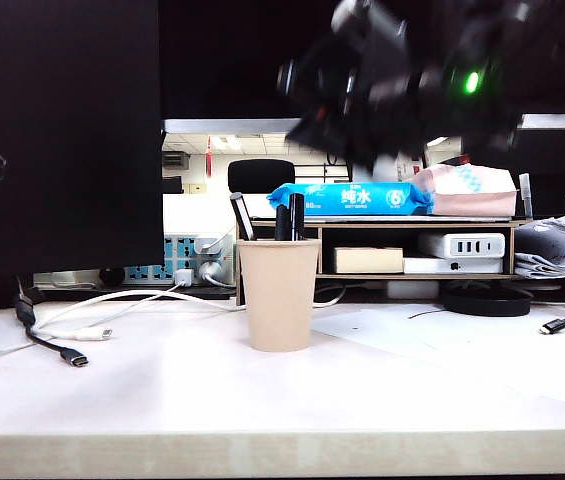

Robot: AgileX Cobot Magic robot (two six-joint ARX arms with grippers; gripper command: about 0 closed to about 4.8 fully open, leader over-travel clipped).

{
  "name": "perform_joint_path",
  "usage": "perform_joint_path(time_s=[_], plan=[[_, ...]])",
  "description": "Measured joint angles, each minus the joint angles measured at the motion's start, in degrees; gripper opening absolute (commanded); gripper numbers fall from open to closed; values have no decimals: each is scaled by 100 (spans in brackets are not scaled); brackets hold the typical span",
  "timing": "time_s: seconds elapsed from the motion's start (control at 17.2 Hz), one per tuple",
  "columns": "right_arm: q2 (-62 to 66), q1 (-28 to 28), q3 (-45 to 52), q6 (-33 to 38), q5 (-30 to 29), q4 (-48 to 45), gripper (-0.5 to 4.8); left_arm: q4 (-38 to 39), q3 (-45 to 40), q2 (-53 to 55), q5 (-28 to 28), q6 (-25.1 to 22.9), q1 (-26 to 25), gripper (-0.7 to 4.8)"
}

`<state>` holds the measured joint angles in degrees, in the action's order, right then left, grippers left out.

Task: Pick up the marker and insert it into the paper cup.

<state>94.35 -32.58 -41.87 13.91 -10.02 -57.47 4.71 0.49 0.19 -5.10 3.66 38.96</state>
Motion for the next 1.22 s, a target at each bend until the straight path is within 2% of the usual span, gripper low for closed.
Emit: perform_joint_path(time_s=[0.06, 0.17, 0.29, 0.35, 0.41, 0.58, 0.76, 0.93, 1.11, 1.22], plan=[[-240, 0, 0, 2, 155, 55, -8, 0, 0, 0, 0, 0, -2, -6], [-929, 0, -4, -177, 855, 511, -8, 0, 0, 0, -7, -2, -136, -6], [-1471, 2, -7, -588, 1578, 1349, -8, 2, 0, 0, -4, 0, -675, -6], [-1823, 2, 26, -741, 1952, 1873, -8, 4, 0, 0, -26, -2, -1285, -6], [-2006, 2, 85, -761, 2052, 1967, -8, 4, 0, 0, 4, 0, -1705, -6], [-2111, 0, 127, -776, 2074, 2149, -8, 9, 0, 0, -7, -2, -3333, -6], [-2109, -2, 136, -776, 2076, 2299, -7, 11, 0, 0, 28, 0, -4203, -6], [-1976, 2, 238, -927, 2131, 2256, -8, 13, 0, 0, -2, 0, -4256, -6], [-1853, 0, 992, -949, 2188, 1473, -7, 20, 0, 0, -2, 0, -4256, -6], [-1864, 2, 1163, -949, 2203, 1143, -6, 22, 0, 0, -4, 0, -4256, -6]])
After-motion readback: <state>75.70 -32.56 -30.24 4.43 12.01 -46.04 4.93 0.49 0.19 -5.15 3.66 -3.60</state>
